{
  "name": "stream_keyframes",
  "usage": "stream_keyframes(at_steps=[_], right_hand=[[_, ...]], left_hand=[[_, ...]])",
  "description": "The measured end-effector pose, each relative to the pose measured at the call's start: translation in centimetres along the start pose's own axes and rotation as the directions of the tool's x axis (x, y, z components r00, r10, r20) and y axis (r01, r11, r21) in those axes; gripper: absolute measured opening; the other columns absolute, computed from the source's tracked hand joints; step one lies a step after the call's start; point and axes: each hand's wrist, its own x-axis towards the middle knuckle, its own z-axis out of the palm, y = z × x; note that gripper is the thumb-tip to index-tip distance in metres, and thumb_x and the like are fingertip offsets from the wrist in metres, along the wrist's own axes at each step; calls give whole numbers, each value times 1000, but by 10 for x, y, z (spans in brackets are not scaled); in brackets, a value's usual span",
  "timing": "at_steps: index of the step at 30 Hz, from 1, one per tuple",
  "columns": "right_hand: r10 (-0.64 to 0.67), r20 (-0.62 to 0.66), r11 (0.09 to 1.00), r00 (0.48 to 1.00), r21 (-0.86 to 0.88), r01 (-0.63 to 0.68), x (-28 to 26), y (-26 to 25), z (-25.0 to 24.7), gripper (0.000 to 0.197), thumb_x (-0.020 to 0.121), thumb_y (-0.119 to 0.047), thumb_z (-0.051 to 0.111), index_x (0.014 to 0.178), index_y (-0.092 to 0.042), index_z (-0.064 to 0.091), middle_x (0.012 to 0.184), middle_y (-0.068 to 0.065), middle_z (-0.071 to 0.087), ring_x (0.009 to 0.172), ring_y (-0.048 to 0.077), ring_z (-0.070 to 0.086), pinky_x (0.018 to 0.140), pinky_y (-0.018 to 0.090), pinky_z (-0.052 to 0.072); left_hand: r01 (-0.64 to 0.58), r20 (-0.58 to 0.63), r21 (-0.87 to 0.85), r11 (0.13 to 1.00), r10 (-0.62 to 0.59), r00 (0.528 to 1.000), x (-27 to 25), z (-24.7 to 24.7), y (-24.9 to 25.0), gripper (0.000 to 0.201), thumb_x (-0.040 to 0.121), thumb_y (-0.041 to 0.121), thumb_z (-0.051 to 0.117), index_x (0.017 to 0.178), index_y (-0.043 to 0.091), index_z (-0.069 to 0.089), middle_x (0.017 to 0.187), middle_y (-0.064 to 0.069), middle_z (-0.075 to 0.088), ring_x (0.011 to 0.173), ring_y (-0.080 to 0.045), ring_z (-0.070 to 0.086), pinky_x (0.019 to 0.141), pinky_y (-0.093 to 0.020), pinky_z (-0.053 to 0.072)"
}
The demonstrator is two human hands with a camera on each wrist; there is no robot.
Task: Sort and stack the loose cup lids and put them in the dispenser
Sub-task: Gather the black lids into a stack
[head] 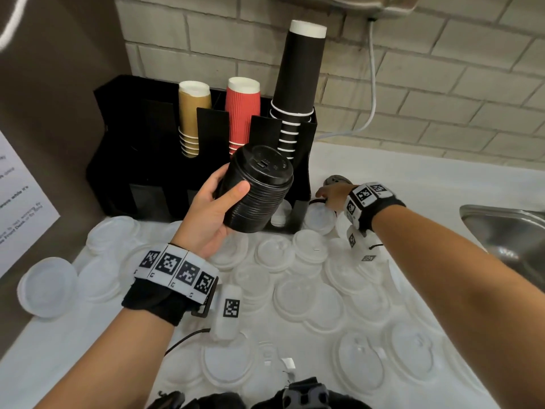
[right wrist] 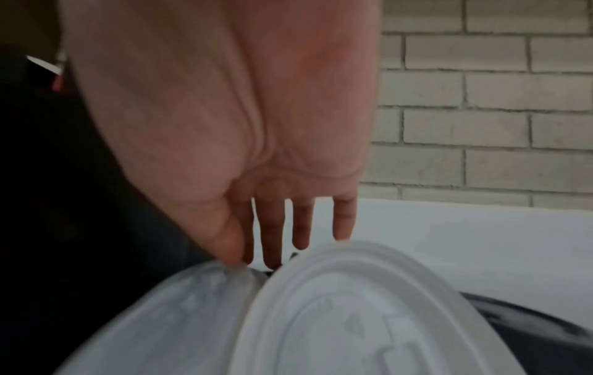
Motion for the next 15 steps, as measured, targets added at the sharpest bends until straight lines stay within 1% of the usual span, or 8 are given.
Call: stream_keyframes(at_steps=[3, 5, 7, 8, 10, 12, 13, 15], right_hand=[[43, 47, 999, 998, -6, -43, 13, -3, 3, 52, 97, -30, 44, 148, -22, 32, 151, 9, 34, 136, 30, 37, 113, 38, 30], [25, 14, 999, 1000, -41, -24, 15, -6, 1, 52, 96, -31, 49, 145, -20, 37, 147, 11, 41, 133, 31, 40, 110, 38, 32], [-5, -26, 998, 1000, -66, 3, 13, -7, -1, 52, 92, -29, 55, 142, -19, 42, 143, 12, 45, 131, 32, 43, 105, 38, 34], [-13, -10, 994, 1000, -111, 12, 12, -6, -3, 54, 92, -33, 55, 143, -21, 41, 143, 12, 45, 131, 32, 43, 103, 37, 35], [-15, 76, 977, 997, -209, 30, 9, -9, -6, 57, 92, -39, 51, 145, -25, 36, 145, 11, 43, 131, 32, 42, 97, 36, 34], [-61, 131, 959, 989, -266, 95, 5, -9, -7, 56, 94, -32, 50, 147, -22, 34, 148, 13, 39, 133, 32, 40, 98, 34, 34], [-72, 170, 945, 983, -302, 122, 1, -8, -7, 58, 95, -28, 49, 149, -25, 29, 149, 12, 37, 133, 33, 40, 96, 33, 34], [-55, 197, 934, 979, -337, 120, -4, -3, -7, 70, 91, -29, 52, 149, -40, 16, 139, 6, 43, 130, 34, 43, 88, 34, 37]], left_hand=[[-5, 3, -3, 1000, 5, 1000, 1, -2, 1, 56, 71, 26, 70, 125, 29, 56, 126, -1, 66, 110, -18, 66, 74, -32, 58], [-9, -1, -5, 1000, 9, 1000, 3, -4, 1, 53, 70, 26, 70, 122, 30, 58, 125, -2, 66, 111, -18, 66, 74, -33, 58], [-13, -11, 2, 1000, 13, 1000, 4, -4, 2, 54, 71, 26, 70, 123, 31, 57, 126, -2, 66, 111, -18, 66, 75, -34, 58], [-15, -13, 2, 1000, 15, 1000, 5, -4, 1, 54, 71, 26, 69, 124, 31, 56, 126, -2, 66, 111, -18, 66, 76, -35, 58], [-19, -11, -7, 1000, 19, 1000, 5, -4, 1, 53, 72, 25, 69, 123, 31, 56, 125, -2, 66, 111, -18, 66, 77, -35, 59], [-20, -4, -8, 1000, 20, 1000, 5, -3, 0, 54, 70, 26, 70, 122, 31, 57, 125, -2, 66, 110, -18, 66, 77, -35, 59], [-18, -1, -8, 1000, 18, 1000, 4, -3, 0, 54, 70, 26, 71, 122, 31, 57, 125, -2, 66, 110, -18, 66, 76, -34, 58], [-20, -4, -6, 1000, 20, 1000, 4, -4, 0, 55, 69, 27, 72, 122, 31, 58, 125, -2, 66, 110, -18, 66, 75, -34, 58]])
